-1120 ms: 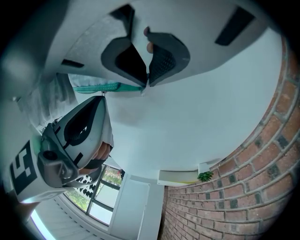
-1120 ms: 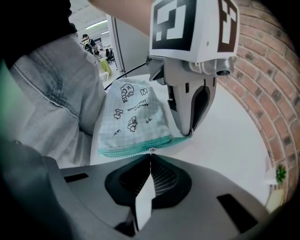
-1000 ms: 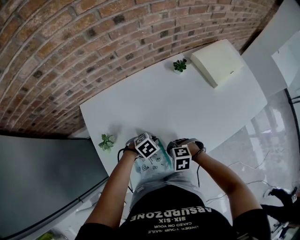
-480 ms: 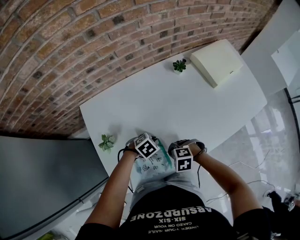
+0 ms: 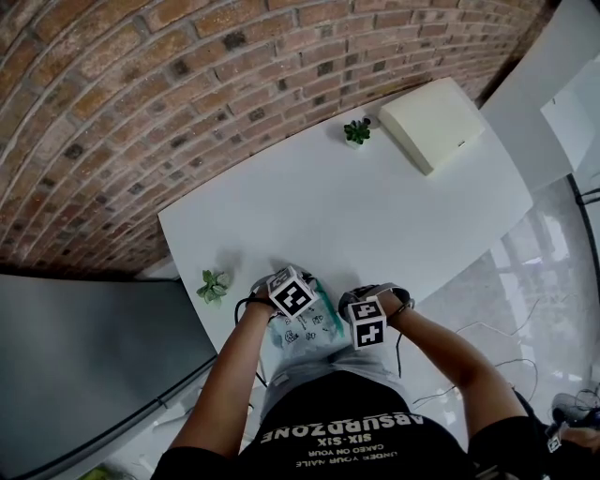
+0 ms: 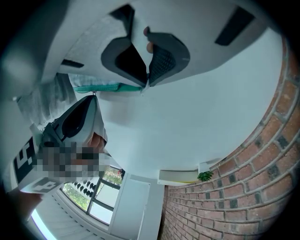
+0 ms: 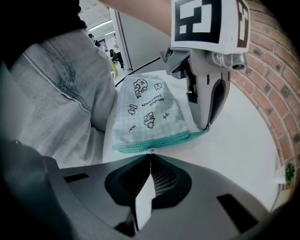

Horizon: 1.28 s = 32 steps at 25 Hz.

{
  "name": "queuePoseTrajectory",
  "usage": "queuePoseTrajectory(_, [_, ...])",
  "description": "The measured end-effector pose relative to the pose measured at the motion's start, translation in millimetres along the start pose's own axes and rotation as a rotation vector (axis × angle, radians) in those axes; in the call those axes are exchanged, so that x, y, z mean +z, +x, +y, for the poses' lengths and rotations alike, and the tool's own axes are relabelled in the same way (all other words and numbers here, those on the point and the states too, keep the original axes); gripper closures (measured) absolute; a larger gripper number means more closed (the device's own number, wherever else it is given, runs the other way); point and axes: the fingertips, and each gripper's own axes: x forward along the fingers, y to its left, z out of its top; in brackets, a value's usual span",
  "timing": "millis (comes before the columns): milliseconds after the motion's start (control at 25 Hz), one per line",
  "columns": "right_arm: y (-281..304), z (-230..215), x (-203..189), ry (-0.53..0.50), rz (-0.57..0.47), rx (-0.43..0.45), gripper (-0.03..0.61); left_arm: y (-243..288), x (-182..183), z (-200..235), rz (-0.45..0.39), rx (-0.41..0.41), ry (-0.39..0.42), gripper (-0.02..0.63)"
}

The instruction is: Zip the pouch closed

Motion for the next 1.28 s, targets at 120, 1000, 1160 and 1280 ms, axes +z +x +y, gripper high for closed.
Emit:
queuePoseTrajectory(120, [1,0,0,0.009,-0.001,-0.004,0.578,0,-1,0,0.002,0.001,0.005,0.591])
queuePoseTrajectory(1000, [-1,11,-1,0.018,0.018,-0.038,0.577,2,-2,0,0.066,0.059,-0.004,0.591])
queuePoseTrajectory(1160, [-2,16,-1,0.034,0.017,-0.034,0.577,0,-3,0,0.073,0.075,-0.010,0.591])
queuePoseTrajectory(1280, [-1,20,-2,0.041,0.024,-0.034,0.577,1,-2,0,0.069,0.079,-0.013,0.591])
